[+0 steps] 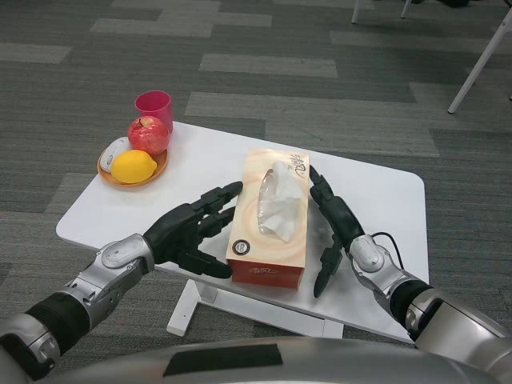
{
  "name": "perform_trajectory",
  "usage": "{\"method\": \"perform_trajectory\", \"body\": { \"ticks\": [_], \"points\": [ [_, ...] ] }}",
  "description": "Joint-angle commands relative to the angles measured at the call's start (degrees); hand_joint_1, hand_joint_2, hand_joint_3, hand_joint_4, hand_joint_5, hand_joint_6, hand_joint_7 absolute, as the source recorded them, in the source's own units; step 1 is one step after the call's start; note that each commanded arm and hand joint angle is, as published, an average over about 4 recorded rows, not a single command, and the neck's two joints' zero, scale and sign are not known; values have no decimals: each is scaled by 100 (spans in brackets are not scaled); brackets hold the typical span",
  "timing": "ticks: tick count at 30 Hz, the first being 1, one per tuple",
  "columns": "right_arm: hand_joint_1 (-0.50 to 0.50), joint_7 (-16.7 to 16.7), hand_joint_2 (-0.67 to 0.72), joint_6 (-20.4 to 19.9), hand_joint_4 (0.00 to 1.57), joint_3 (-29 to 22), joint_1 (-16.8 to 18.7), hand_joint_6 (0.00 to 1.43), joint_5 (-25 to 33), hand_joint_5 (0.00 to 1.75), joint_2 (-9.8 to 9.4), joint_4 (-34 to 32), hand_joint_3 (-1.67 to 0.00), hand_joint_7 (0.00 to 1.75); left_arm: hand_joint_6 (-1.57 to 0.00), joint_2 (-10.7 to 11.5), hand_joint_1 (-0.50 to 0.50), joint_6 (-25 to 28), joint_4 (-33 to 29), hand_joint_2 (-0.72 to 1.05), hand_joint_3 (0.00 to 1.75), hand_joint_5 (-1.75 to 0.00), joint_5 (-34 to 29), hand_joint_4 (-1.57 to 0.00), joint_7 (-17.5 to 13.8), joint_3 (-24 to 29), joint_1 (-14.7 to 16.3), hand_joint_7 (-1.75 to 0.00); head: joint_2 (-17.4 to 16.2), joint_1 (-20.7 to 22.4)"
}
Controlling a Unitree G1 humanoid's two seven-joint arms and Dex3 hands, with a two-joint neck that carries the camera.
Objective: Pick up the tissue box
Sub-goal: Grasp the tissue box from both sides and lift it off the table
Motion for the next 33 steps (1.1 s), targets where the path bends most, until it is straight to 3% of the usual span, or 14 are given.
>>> {"method": "perform_trajectory", "body": {
  "ticks": [1,14,26,33],
  "points": [
    [-38,-35,60,-70,6,12,-65,0,-18,0,54,-11,0,0,0,-86,50,-71,-165,87,2,-10,-22,0,-23,55,-15,0,-7,-9],
    [-38,-166,60,-85,17,69,-65,0,-20,0,122,-28,-4,0,0,-288,50,-84,-196,78,0,-10,-44,0,-12,139,24,0,-2,-29],
    [-42,-166,34,-123,40,8,-65,0,-29,17,260,33,0,2,0,-481,50,-84,-143,78,2,-10,-35,0,-10,282,110,0,13,-24],
    [-35,-166,15,-149,71,23,-65,0,-35,56,260,33,0,0,0,-490,50,-84,-136,80,0,-10,-44,0,-10,306,117,0,13,-8]
  ]
}}
